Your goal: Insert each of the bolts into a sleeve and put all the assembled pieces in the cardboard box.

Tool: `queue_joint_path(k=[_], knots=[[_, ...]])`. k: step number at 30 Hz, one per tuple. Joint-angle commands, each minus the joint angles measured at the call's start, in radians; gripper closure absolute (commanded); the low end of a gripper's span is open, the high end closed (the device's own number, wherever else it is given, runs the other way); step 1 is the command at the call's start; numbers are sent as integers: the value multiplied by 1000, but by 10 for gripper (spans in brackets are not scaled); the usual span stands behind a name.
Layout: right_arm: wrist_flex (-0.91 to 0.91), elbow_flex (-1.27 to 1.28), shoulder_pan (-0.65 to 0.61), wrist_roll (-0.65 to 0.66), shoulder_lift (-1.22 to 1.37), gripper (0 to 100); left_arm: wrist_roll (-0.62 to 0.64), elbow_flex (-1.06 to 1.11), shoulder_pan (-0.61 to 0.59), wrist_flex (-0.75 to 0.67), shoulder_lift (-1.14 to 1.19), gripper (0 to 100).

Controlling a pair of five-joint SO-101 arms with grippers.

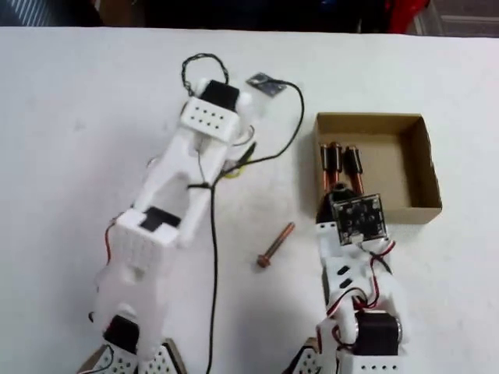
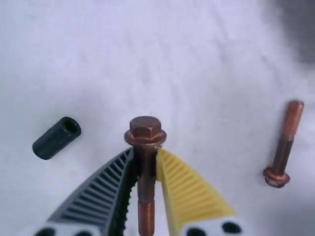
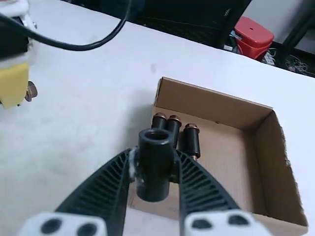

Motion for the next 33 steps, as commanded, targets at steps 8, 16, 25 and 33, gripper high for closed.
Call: queue_joint_path(k=[8, 16, 25, 33], knots=[[-30, -11, -188, -2, -8, 981, -71, 319, -22, 6, -421, 980], [-25, -9, -300, -8, -8, 981, -71, 534, -33, 6, -656, 980], [4, 20, -421, -9, -8, 981, -71, 779, -150, 6, -895, 977], [-137, 95, -536, -9, -8, 981, -66, 898, -153, 6, -1024, 977]])
